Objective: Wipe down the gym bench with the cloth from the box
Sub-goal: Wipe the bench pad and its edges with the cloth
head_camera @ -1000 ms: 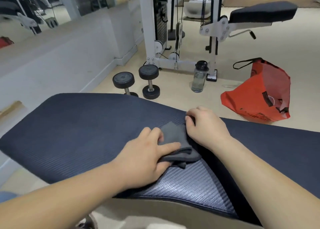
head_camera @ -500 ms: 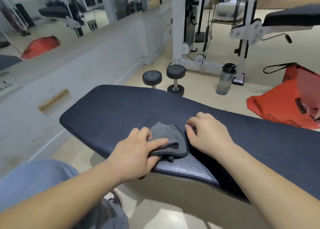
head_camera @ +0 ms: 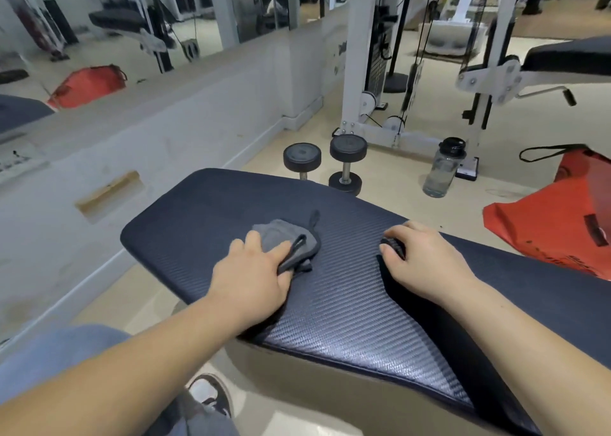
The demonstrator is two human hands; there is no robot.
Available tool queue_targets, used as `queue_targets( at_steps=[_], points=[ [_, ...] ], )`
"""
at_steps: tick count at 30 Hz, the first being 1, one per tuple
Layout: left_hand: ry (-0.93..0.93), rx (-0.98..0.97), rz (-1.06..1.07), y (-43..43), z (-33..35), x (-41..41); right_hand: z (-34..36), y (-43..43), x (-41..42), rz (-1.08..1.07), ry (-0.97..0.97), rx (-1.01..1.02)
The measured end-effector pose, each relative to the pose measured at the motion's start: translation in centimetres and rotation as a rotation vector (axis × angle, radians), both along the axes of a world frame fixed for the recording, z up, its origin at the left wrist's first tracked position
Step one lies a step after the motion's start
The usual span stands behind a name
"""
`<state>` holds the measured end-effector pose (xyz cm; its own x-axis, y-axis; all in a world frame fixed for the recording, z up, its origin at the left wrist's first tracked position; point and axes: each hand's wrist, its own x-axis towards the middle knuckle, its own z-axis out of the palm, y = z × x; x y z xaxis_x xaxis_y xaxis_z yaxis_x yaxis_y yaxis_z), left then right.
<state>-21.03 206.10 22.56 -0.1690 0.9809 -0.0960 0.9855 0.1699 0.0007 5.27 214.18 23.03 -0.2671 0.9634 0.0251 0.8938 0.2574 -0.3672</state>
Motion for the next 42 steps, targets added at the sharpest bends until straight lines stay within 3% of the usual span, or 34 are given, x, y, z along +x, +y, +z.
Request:
queue_targets(
  at_steps=[2, 7, 9, 12, 14, 17, 19, 21, 23, 26, 30, 32, 37, 42],
  points=[
    [0.004, -0.008, -0.041, 0.7, 0.1, 2.1, 0.2, 1.6, 0.4, -0.027, -0.038, -0.016],
    [-0.058, 0.002, -0.477, 3.8, 0.3, 3.1, -1.0, 3.6, 1.9, -0.119, -0.053, 0.034],
    [-0.019, -0.022, -0.388, 8.0, 0.1, 2.4, -1.6, 3.8, 2.5, -0.103, -0.053, 0.071],
    [0.002, -0.011, -0.074, 13.0, 0.1, 4.6, -1.2, 4.3, 2.8, -0.09, -0.015, 0.022],
    [-0.004, 0.001, -0.103, 13.6, -0.2, 7.9, -0.7, 4.8, 2.8, -0.098, 0.003, -0.017],
    [-0.016, 0.023, -0.421, 12.7, -0.3, 10.0, -0.3, 5.4, 2.9, -0.133, -0.023, -0.041],
    [-0.054, 0.041, -0.526, 14.3, 0.2, 7.8, -0.3, 5.4, 2.9, -0.146, -0.034, -0.042],
    [-0.03, 0.003, -0.404, 16.2, 0.4, 4.6, -0.5, 5.2, 2.8, -0.142, -0.036, -0.04],
    [-0.015, -0.001, -0.152, 17.1, 0.2, 2.1, -0.7, 4.9, 2.6, -0.119, -0.045, -0.026],
    [0.022, 0.046, -0.046, 14.9, -0.4, 2.9, -1.1, 4.7, 2.1, -0.096, -0.075, 0.001],
    [-0.032, 0.063, -0.42, 7.0, 0.1, 3.6, -0.8, 4.0, 0.3, -0.097, -0.058, 0.099],
    [-0.042, -0.007, -0.491, 6.0, 0.4, 1.0, -0.6, 3.0, -1.2, -0.043, -0.01, 0.124],
    [0.017, 0.061, 0.035, 3.7, -0.2, -0.6, -0.5, -0.3, -4.6, 0.102, 0.076, 0.102],
    [-0.069, -0.001, -0.354, -4.5, 0.9, -1.1, 0.1, -2.3, -7.4, 0.151, 0.107, 0.085]
  ],
)
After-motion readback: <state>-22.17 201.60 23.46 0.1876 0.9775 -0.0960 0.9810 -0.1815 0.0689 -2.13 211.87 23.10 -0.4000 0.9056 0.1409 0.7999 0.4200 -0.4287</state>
